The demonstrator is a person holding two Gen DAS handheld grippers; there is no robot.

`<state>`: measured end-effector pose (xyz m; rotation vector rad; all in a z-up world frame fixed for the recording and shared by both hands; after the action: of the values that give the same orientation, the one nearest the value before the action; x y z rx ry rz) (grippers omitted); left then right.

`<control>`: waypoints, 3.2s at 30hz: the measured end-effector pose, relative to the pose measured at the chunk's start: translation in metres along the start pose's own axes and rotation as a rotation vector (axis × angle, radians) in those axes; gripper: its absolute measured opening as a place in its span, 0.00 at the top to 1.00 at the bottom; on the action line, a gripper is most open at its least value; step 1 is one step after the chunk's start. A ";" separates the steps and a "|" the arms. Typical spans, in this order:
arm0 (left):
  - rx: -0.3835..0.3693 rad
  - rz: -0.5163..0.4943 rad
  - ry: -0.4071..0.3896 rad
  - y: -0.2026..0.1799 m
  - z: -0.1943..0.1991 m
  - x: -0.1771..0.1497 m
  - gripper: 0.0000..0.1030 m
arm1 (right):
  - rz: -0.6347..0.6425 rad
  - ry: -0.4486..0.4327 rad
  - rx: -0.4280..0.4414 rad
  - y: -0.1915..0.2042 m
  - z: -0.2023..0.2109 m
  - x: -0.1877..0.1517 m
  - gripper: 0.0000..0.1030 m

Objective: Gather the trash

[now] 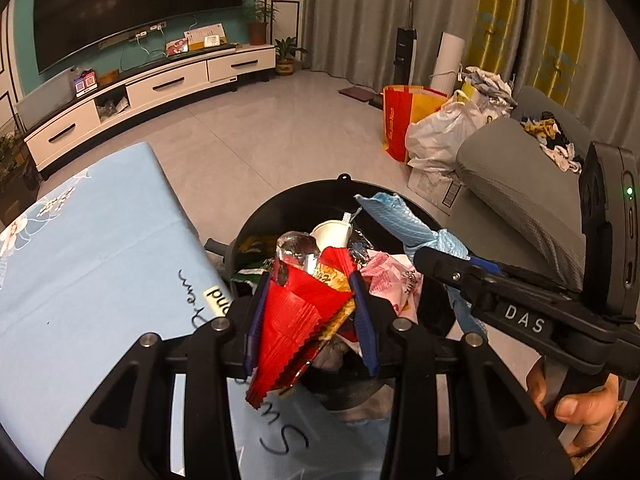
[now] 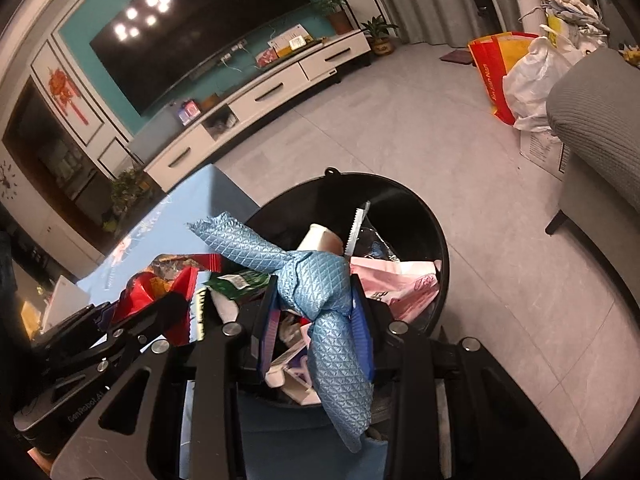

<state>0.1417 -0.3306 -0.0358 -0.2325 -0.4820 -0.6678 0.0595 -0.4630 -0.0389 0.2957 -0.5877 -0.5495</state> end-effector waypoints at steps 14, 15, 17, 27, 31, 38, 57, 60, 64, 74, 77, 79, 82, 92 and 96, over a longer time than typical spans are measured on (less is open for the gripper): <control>0.030 -0.021 0.077 -0.002 -0.046 0.008 0.60 | 0.041 0.066 -0.100 -0.003 -0.035 0.011 0.66; 0.031 -0.022 0.080 -0.002 -0.048 0.009 0.60 | 0.042 0.072 -0.099 -0.003 -0.037 0.012 0.66; 0.032 -0.025 0.086 -0.003 -0.051 0.010 0.60 | 0.042 0.078 -0.103 -0.004 -0.040 0.013 0.66; 0.037 -0.026 0.109 -0.004 -0.063 0.012 0.59 | 0.040 0.093 -0.115 -0.007 -0.047 0.014 0.66; 0.039 -0.027 0.113 -0.005 -0.065 0.011 0.58 | 0.037 0.094 -0.118 -0.008 -0.049 0.014 0.66; 0.043 -0.026 0.119 -0.003 -0.067 0.009 0.56 | 0.038 0.095 -0.121 -0.007 -0.049 0.013 0.66; 0.057 -0.017 0.128 0.002 -0.070 0.008 0.49 | 0.031 0.098 -0.119 -0.010 -0.052 0.012 0.57; 0.057 -0.015 0.129 0.002 -0.070 0.007 0.49 | 0.031 0.098 -0.119 -0.010 -0.052 0.012 0.57; 0.058 -0.012 0.128 0.002 -0.070 0.007 0.47 | 0.031 0.097 -0.119 -0.010 -0.051 0.012 0.56; 0.063 0.001 0.118 0.004 -0.063 0.005 0.34 | 0.028 0.086 -0.115 -0.006 -0.043 0.012 0.48; 0.064 0.004 0.111 0.003 -0.060 0.004 0.32 | 0.026 0.082 -0.112 -0.004 -0.039 0.011 0.47; 0.064 0.004 0.106 0.003 -0.057 0.003 0.29 | 0.027 0.079 -0.113 -0.002 -0.036 0.012 0.46; 0.067 0.005 0.096 0.002 -0.052 0.003 0.26 | 0.029 0.069 -0.110 0.000 -0.030 0.012 0.45; 0.070 0.013 0.066 0.005 -0.024 -0.004 0.12 | 0.021 0.023 -0.105 0.008 0.005 0.003 0.33; 0.086 0.030 0.041 0.008 0.003 -0.013 0.03 | 0.024 0.003 -0.123 0.012 0.032 -0.006 0.14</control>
<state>0.1372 -0.3163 -0.0404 -0.1445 -0.4658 -0.6202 0.0414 -0.4533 -0.0114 0.1730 -0.5511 -0.5596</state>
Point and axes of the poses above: each gripper's, at about its wrist camera, not at the fingertips, and z roughly against the way its jaws point, y to its left, x to its top, the point moved 3 cm from there along -z, roughly the way its jaws point, and after that the axes turned 12 degrees about y, right-handed, at the moved point
